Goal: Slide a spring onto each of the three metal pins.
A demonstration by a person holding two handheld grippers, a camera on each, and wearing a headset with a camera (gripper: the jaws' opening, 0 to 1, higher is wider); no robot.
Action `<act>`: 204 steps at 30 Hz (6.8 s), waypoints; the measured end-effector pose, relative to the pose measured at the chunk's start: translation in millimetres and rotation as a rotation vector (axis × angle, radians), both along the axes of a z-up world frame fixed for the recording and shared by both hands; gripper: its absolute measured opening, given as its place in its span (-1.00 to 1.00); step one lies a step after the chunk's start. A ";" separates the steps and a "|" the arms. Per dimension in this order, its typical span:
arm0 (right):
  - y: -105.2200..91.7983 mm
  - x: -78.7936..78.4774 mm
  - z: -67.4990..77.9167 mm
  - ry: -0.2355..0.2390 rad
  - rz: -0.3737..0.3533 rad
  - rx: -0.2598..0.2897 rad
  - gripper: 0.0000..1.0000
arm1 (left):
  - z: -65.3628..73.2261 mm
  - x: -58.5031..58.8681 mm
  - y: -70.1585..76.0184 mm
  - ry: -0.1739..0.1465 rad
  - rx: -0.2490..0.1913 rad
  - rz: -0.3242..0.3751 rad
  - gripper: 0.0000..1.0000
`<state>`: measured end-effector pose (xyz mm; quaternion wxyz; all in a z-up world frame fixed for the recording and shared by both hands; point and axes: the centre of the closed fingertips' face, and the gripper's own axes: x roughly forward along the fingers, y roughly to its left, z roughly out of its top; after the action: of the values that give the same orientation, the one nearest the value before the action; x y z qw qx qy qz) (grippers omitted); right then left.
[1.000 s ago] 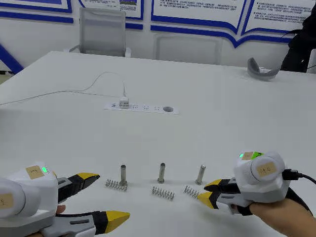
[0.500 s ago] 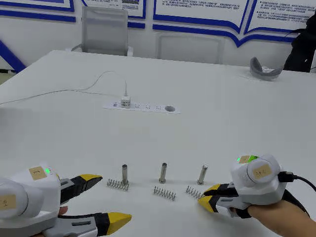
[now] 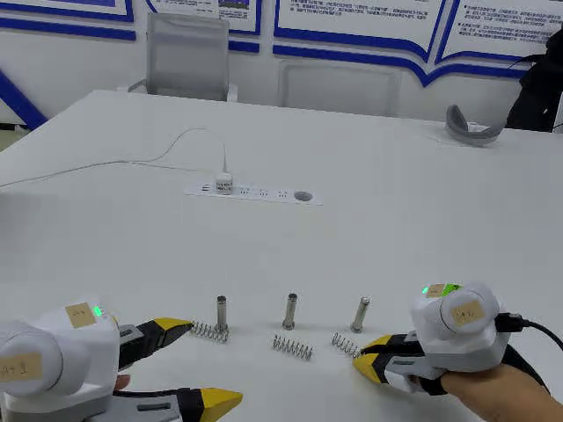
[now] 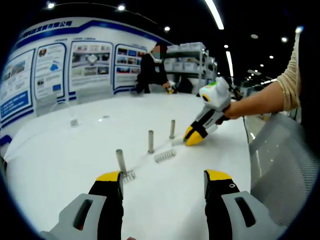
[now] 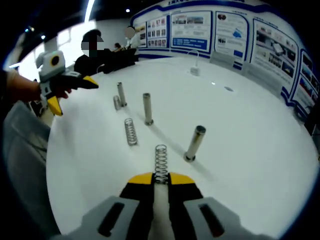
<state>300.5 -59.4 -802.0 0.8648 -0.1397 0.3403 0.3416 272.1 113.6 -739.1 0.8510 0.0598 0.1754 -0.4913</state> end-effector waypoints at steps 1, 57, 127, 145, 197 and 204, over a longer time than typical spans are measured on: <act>-0.4 0.0 1.9 -0.002 -0.001 0.003 -0.77 | -0.4 -0.9 -2.1 -0.001 0.003 -0.007 0.33; 76.5 -66.8 51.6 0.081 0.497 -0.061 -0.77 | -7.1 -32.2 -83.5 -0.127 0.100 -0.324 -0.36; 113.1 -61.1 89.4 -0.028 0.473 0.065 -0.77 | -1.9 -31.7 -90.1 -0.081 0.015 -0.303 -0.76; 90.7 -47.0 97.9 -0.052 0.383 0.076 -0.77 | 1.0 -21.0 -65.9 -0.057 0.016 -0.227 -0.17; -8.0 45.2 101.2 -0.149 -0.059 0.069 -0.77 | 3.3 2.1 11.0 -0.055 0.007 0.011 0.24; -10.8 47.2 94.6 -0.133 -0.071 0.072 -0.77 | 2.2 2.9 12.6 -0.051 0.010 0.017 0.26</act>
<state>347.7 -70.3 -707.5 0.9015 -0.1187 0.2744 0.3129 275.0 126.2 -736.9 0.8591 0.0748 0.1566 -0.4814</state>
